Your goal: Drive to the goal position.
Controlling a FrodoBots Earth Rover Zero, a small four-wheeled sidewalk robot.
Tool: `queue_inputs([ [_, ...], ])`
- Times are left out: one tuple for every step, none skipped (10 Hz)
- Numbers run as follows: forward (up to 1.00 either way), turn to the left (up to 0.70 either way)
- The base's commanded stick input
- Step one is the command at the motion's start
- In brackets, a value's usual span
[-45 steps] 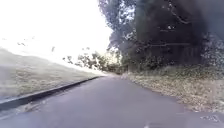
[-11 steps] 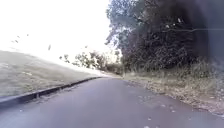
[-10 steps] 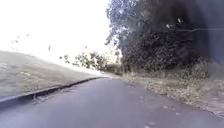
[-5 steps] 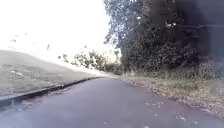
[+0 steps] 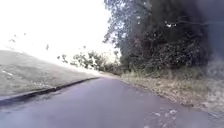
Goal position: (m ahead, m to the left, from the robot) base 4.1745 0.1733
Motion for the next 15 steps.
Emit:
queue_inputs([
  [1.00,-0.02],
  [1.00,0.00],
  [1.00,0.00],
  [1.00,0.00],
  [1.00,0.00],
  [1.00,0.00],
  [1.00,0.00],
  [1.00,0.00],
  [1.00,0.00],
  [1.00,0.00],
  [1.00,0.00],
  [1.00,0.15],
  [1.00,0.40],
  [1.00,0.40],
  [1.00,0.00],
])
